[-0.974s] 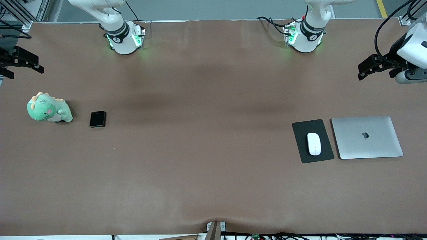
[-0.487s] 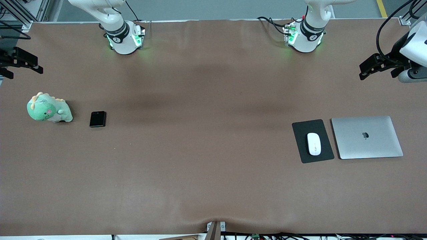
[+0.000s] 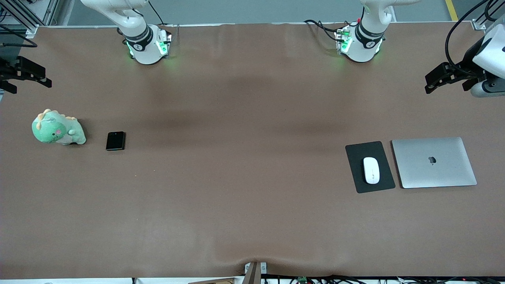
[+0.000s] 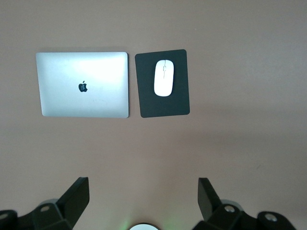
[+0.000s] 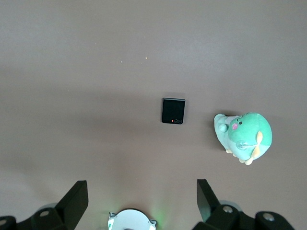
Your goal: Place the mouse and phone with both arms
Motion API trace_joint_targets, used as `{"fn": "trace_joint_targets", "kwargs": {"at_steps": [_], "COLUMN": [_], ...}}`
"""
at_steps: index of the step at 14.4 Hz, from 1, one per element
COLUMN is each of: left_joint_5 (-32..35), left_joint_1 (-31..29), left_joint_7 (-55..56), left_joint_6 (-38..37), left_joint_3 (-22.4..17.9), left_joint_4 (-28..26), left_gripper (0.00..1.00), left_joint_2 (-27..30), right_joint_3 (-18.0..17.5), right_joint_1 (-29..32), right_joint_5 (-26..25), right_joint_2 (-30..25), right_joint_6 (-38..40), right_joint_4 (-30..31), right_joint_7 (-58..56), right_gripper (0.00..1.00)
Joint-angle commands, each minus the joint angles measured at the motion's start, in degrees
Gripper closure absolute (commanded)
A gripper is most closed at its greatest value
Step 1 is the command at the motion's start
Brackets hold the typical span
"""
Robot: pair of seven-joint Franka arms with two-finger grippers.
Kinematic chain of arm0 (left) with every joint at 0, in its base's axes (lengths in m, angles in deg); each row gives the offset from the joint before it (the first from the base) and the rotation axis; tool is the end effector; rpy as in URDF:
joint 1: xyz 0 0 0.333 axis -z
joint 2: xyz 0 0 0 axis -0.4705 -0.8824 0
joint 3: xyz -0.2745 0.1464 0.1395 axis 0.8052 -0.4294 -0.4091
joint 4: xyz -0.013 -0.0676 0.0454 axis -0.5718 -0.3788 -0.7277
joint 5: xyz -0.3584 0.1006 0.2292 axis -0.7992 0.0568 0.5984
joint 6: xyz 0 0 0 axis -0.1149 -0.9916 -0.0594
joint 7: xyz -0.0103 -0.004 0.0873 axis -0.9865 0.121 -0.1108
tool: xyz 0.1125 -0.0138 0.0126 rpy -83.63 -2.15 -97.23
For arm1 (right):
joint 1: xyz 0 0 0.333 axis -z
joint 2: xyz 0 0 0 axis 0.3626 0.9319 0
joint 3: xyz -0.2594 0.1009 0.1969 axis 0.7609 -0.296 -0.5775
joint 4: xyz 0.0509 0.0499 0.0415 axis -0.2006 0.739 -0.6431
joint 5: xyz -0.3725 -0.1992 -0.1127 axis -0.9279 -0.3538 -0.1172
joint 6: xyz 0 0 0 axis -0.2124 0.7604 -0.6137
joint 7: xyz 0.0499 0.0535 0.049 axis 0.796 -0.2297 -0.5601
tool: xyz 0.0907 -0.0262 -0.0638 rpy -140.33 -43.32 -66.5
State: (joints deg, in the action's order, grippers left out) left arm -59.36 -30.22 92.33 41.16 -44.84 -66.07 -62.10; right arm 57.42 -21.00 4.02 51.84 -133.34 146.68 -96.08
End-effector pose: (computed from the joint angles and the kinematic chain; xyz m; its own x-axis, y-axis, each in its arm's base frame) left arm 0.5644 -0.0577 0.6702 0.9988 0.0386 -0.0313 0.0372 -0.9984 -0.0427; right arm 0.5602 -0.0534 0.6664 0.9830 0.1542 -0.0995 0.1484 -0.9869 -0.0630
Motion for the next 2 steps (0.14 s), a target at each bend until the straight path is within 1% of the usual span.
{"fn": "trace_joint_targets", "kwargs": {"at_steps": [1,2], "left_joint_5": [-1.6,-1.8], "left_joint_1": [-0.3,-0.3], "left_joint_7": [-0.8,-0.8], "left_joint_6": [-1.4,-1.5], "left_joint_3": [-0.1,-0.1], "left_joint_4": [1.1,1.1], "left_gripper": [0.0,0.0], "left_joint_2": [-0.1,-0.1], "right_joint_3": [-0.4,-0.4], "right_joint_1": [0.2,0.2], "right_joint_5": [-0.9,-0.8], "right_joint_2": [-1.4,-1.4], "right_joint_6": [-0.8,-0.8], "right_joint_4": [1.4,1.4], "right_joint_7": [0.7,0.7], "right_gripper": [0.0,0.0]}}
